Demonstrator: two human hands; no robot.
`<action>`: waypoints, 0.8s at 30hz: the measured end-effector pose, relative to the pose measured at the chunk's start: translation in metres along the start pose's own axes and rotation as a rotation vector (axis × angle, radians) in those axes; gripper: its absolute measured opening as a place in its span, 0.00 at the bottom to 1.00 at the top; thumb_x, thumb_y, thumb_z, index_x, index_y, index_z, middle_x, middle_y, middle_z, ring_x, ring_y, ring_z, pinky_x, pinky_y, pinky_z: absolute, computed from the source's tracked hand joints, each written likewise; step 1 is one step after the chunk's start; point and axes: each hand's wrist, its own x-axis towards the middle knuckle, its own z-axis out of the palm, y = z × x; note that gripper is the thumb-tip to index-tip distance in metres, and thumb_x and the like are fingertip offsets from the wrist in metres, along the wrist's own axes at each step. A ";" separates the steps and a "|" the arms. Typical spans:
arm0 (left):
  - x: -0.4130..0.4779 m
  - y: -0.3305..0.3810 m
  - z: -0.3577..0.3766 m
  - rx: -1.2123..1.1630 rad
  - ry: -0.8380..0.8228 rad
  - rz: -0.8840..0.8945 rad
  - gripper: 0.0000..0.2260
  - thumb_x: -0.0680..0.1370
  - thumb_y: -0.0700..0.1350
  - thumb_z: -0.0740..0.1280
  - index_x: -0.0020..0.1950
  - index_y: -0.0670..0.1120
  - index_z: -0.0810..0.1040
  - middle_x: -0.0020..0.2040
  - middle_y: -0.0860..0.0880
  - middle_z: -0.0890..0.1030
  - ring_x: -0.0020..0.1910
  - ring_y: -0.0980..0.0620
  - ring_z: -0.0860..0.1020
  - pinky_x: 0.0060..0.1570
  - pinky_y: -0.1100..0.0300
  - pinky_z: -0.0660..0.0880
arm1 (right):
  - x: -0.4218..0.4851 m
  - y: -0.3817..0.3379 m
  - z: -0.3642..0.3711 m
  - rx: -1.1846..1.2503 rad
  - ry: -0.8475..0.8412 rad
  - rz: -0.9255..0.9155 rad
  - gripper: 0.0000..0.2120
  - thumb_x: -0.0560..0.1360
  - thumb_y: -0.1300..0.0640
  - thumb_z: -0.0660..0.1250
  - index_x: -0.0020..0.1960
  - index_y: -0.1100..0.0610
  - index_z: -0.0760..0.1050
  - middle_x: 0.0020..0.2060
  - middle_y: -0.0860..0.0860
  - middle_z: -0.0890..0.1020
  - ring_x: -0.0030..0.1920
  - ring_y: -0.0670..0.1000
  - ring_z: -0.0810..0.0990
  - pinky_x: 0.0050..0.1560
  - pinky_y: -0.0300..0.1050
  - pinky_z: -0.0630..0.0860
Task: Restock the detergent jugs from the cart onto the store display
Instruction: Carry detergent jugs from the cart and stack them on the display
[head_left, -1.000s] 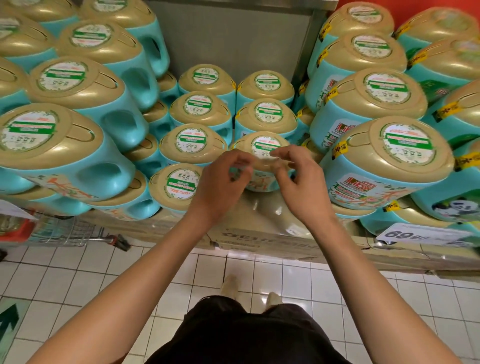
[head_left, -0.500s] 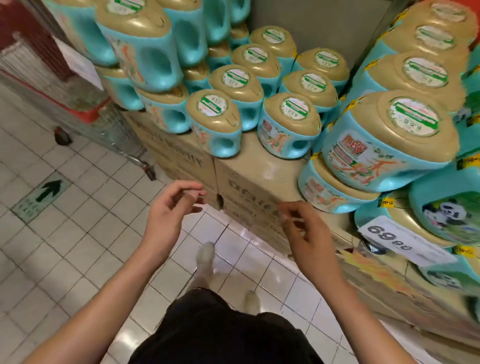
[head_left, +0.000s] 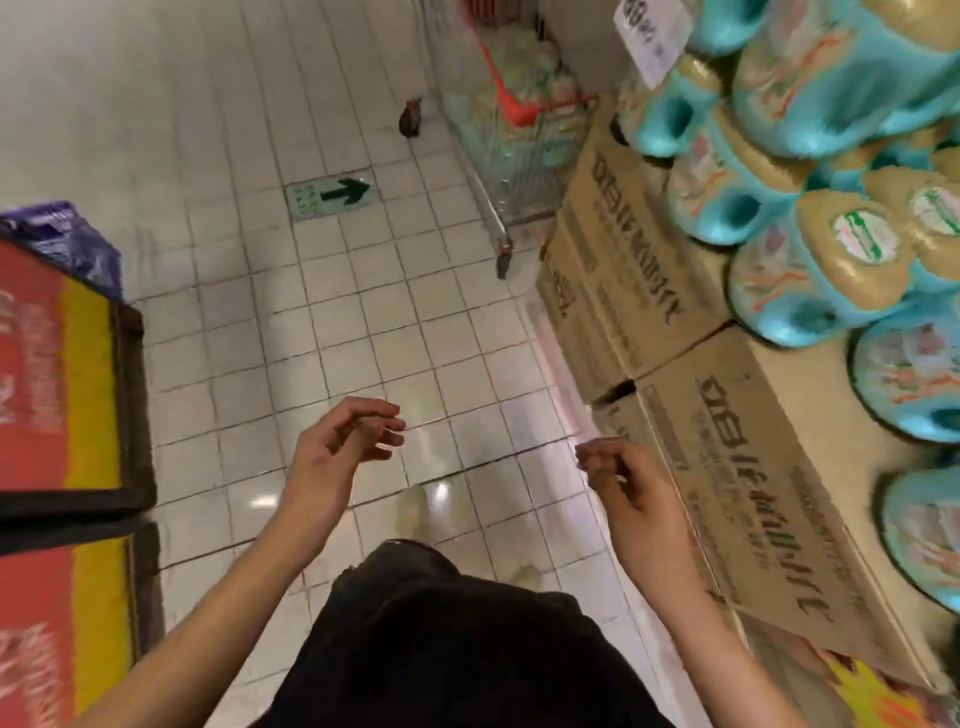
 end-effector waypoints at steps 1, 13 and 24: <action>0.005 -0.001 -0.024 -0.001 0.048 -0.005 0.12 0.84 0.37 0.63 0.54 0.49 0.85 0.49 0.44 0.86 0.49 0.43 0.85 0.50 0.55 0.82 | 0.013 -0.009 0.021 0.021 -0.037 0.014 0.14 0.83 0.67 0.64 0.53 0.49 0.82 0.52 0.43 0.86 0.54 0.47 0.84 0.57 0.50 0.81; 0.130 0.034 -0.188 -0.028 0.236 -0.037 0.12 0.80 0.45 0.62 0.51 0.54 0.85 0.47 0.45 0.85 0.47 0.45 0.84 0.48 0.57 0.82 | 0.150 -0.094 0.176 -0.017 -0.215 -0.009 0.13 0.84 0.64 0.65 0.54 0.48 0.82 0.52 0.47 0.86 0.55 0.51 0.84 0.62 0.55 0.80; 0.374 0.116 -0.221 0.003 0.199 0.025 0.12 0.78 0.52 0.63 0.53 0.52 0.85 0.48 0.46 0.85 0.48 0.45 0.84 0.51 0.52 0.82 | 0.378 -0.169 0.227 -0.031 -0.178 0.011 0.11 0.84 0.63 0.64 0.55 0.50 0.82 0.51 0.47 0.86 0.55 0.48 0.84 0.62 0.52 0.81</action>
